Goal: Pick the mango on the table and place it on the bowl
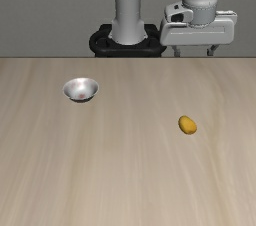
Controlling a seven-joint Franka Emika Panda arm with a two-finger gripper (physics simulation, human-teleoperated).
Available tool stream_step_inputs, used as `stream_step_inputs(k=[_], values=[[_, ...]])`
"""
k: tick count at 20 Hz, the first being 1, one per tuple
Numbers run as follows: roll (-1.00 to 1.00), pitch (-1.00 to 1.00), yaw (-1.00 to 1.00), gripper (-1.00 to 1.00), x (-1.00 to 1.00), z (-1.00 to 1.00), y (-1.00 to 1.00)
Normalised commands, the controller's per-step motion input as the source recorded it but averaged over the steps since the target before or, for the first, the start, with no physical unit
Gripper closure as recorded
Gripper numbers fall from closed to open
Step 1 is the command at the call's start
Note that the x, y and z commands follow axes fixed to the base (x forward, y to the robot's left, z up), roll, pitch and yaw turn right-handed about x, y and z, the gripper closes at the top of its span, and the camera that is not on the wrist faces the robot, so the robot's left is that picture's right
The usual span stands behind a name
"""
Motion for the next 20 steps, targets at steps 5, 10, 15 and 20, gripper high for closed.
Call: stream_step_inputs(k=[5,10,15,20], values=[[0.0,0.0,0.0,-1.0,0.6,0.0,0.0],[0.0,0.0,0.0,-1.0,0.0,-1.0,0.0],[0.0,0.0,0.0,-1.0,0.0,-1.0,0.0],[0.0,0.0,0.0,-1.0,0.0,-1.0,0.0]])
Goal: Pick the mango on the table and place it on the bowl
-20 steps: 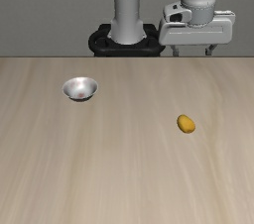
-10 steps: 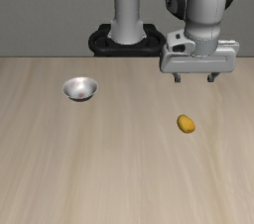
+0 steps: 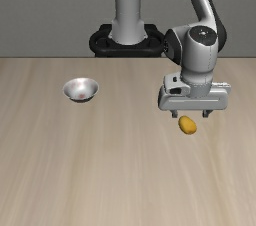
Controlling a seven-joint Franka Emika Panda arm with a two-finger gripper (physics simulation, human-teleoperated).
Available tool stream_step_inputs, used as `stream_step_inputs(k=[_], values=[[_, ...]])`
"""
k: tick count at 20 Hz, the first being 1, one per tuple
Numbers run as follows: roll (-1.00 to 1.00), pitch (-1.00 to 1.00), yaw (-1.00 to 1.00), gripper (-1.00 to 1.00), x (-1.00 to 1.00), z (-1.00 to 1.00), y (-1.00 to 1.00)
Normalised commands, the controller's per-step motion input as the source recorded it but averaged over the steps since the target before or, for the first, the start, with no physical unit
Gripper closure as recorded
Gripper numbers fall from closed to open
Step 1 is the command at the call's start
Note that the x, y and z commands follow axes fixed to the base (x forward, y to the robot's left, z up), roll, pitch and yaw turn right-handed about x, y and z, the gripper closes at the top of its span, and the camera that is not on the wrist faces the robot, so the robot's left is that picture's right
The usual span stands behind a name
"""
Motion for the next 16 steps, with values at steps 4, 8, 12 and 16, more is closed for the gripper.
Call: stream_step_inputs(k=[4,8,12,16], values=[[0.0,0.0,0.0,1.0,0.0,-0.75,0.0],[0.0,0.0,0.0,1.0,0.0,0.0,0.0],[0.0,0.0,0.0,1.0,0.0,0.0,0.0],[0.0,0.0,0.0,1.0,0.0,0.25,0.0]])
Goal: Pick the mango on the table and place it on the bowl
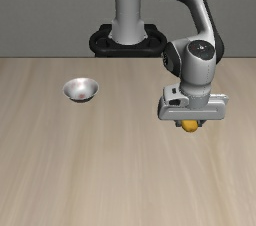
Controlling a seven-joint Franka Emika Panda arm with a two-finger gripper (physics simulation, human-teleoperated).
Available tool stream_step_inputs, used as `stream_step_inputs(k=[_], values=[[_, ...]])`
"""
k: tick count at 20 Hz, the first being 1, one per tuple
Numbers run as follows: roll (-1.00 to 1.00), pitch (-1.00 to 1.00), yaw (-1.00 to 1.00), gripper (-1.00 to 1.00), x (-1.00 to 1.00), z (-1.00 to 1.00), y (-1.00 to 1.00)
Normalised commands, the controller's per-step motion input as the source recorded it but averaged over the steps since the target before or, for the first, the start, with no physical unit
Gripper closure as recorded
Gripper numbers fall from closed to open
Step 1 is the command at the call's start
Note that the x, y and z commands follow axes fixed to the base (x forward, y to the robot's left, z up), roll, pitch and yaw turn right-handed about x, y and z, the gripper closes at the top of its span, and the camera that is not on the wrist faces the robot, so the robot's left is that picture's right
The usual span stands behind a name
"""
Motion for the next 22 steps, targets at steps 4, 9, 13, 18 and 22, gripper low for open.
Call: stream_step_inputs(k=[4,9,13,18,22], values=[[0.0,0.0,0.0,1.0,0.0,1.0,0.0],[0.0,0.0,0.0,1.0,0.0,1.0,0.0],[0.0,0.0,0.0,1.0,-0.75,0.25,0.0],[0.0,0.0,0.0,1.0,-1.0,0.0,0.0],[0.0,0.0,0.0,1.0,-1.0,0.0,0.0]])
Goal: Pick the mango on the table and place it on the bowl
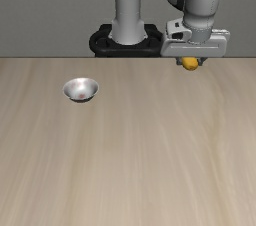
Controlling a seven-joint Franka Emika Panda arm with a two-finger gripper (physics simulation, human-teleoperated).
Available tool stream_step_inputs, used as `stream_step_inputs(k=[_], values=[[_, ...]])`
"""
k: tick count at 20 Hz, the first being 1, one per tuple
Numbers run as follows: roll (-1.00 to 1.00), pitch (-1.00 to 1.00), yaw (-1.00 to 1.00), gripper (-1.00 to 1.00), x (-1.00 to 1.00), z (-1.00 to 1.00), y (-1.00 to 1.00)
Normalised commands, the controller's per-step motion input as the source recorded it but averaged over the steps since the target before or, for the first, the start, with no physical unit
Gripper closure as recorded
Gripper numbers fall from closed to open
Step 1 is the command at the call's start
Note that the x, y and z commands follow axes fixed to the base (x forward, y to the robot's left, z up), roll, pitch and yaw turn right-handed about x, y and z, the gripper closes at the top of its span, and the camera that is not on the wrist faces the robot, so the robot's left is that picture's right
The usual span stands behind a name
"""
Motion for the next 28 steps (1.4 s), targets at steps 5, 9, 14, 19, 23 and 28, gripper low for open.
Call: stream_step_inputs(k=[5,9,14,19,23,28], values=[[0.0,0.0,0.0,1.0,0.0,0.0,-1.0],[0.0,0.0,0.0,1.0,0.0,0.0,-1.0],[0.0,0.0,0.0,1.0,0.0,0.0,-1.0],[0.0,0.0,0.0,1.0,0.0,0.0,-1.0],[0.0,0.0,0.0,1.0,0.0,0.0,-1.0],[0.0,0.0,0.0,1.0,0.0,0.0,-1.0]])
